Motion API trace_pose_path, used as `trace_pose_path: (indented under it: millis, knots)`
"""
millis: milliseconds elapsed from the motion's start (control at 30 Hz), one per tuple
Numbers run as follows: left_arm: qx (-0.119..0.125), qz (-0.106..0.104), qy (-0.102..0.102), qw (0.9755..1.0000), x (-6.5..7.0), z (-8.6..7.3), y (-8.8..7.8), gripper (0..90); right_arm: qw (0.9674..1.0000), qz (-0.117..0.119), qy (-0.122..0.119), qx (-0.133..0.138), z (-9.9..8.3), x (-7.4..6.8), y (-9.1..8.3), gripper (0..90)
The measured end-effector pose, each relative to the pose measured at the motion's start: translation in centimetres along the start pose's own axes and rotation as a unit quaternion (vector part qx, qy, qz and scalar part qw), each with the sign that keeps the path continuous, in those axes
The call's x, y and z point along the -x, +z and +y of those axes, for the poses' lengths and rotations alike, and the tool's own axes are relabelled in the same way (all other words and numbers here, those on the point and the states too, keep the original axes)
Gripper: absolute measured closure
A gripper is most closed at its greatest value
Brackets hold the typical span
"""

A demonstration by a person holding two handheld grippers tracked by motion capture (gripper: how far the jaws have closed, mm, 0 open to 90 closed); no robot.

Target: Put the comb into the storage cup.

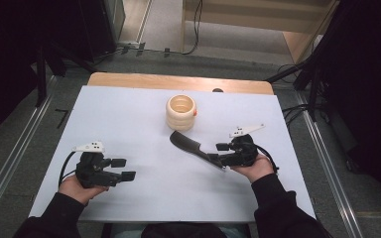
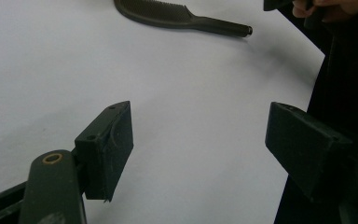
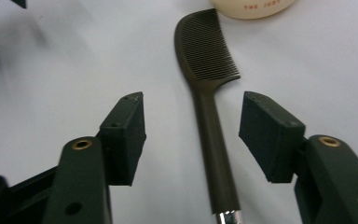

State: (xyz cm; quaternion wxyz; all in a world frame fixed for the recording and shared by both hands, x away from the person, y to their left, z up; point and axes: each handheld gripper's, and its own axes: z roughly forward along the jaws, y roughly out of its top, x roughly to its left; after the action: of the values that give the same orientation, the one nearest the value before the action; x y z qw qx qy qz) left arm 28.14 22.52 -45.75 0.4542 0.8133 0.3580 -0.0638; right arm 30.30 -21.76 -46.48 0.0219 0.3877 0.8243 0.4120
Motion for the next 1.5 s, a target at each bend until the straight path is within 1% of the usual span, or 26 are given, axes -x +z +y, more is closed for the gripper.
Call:
trace_pose_path:
  millis: [33, 67, 133, 233, 367, 500, 533, 700, 767, 900, 1000, 1100, 1167, 1267, 1367, 1433, 1500]
  knots:
    - [0.000, 0.000, 0.000, 1.0000, 0.0, 0.0, 0.0, 23.9, 1.0000, 0.005, -0.002, 0.002, -0.5, -0.4, -0.3, 35.0]
    - [0.000, 0.000, 0.000, 1.0000, 0.0, 0.0, 0.0, 23.9, 1.0000, 0.005, -0.002, 0.002, -0.5, -0.4, -0.3, 35.0]
    - [0.000, 0.000, 0.000, 1.0000, 0.0, 0.0, 0.0, 23.9, 0.9999, 0.010, -0.003, -0.001, -0.9, -0.8, -0.5, 34.4]
    - [0.000, -0.001, 0.001, 1.0000, 0.0, 0.0, 0.0, 23.9, 0.9999, 0.010, -0.004, -0.009, -1.5, -1.4, -0.9, 33.5]
    - [0.000, 0.000, 0.001, 1.0000, 0.1, 0.0, 0.0, 23.9, 0.9999, 0.009, -0.006, -0.006, -2.3, -1.8, -1.4, 29.3]
    - [0.001, 0.000, 0.000, 1.0000, 0.1, 0.0, 0.0, 23.9, 0.9999, 0.011, 0.004, -0.005, -2.9, -2.0, -1.9, 25.7]
    - [0.002, 0.000, 0.000, 1.0000, 0.1, 0.0, -0.1, 23.9, 0.9999, 0.011, 0.000, 0.001, -3.3, -2.0, -2.4, 24.3]
    - [0.005, 0.001, -0.002, 1.0000, 0.0, 0.0, -0.2, 23.9, 1.0000, 0.007, 0.003, 0.006, -4.2, -1.9, -3.2, 23.7]
    - [0.005, 0.001, -0.003, 1.0000, 0.0, 0.0, -0.2, 23.9, 1.0000, 0.002, 0.008, 0.003, -4.7, -1.7, -3.6, 23.7]
    - [0.002, 0.000, -0.001, 1.0000, 0.1, 0.0, -0.1, 23.9, 0.9998, -0.003, 0.017, 0.007, -5.5, -1.2, -4.2, 23.7]
    - [0.001, 0.000, 0.000, 1.0000, 0.1, 0.0, 0.0, 23.9, 0.9997, -0.005, 0.019, 0.011, -5.6, -0.9, -4.3, 23.7]
    - [0.002, 0.000, -0.001, 1.0000, 0.1, 0.0, 0.0, 23.9, 0.9998, -0.003, 0.019, 0.007, -5.6, -0.9, -4.1, 23.7]
    - [0.002, 0.000, -0.002, 1.0000, 0.0, 0.0, -0.1, 23.9, 0.9999, -0.004, 0.015, 0.005, -5.6, -0.8, -4.1, 23.7]
    - [0.002, -0.001, -0.001, 1.0000, 0.0, 0.0, -0.1, 23.9, 0.9998, -0.003, 0.017, 0.006, -5.5, -0.8, -4.1, 23.7]
    - [0.001, 0.000, 0.000, 1.0000, 0.1, 0.0, 0.0, 23.9, 0.9998, -0.009, 0.017, 0.006, -5.4, -0.6, -4.1, 23.7]
    - [0.001, -0.001, 0.000, 1.0000, 0.1, 0.0, 0.0, 23.9, 0.9996, -0.016, 0.021, 0.006, -5.2, -0.5, -4.2, 23.3]
    - [0.000, 0.000, 0.001, 1.0000, 0.1, 0.0, 0.0, 23.9, 0.9996, -0.016, 0.022, 0.009, -4.9, -0.4, -4.3, 22.4]
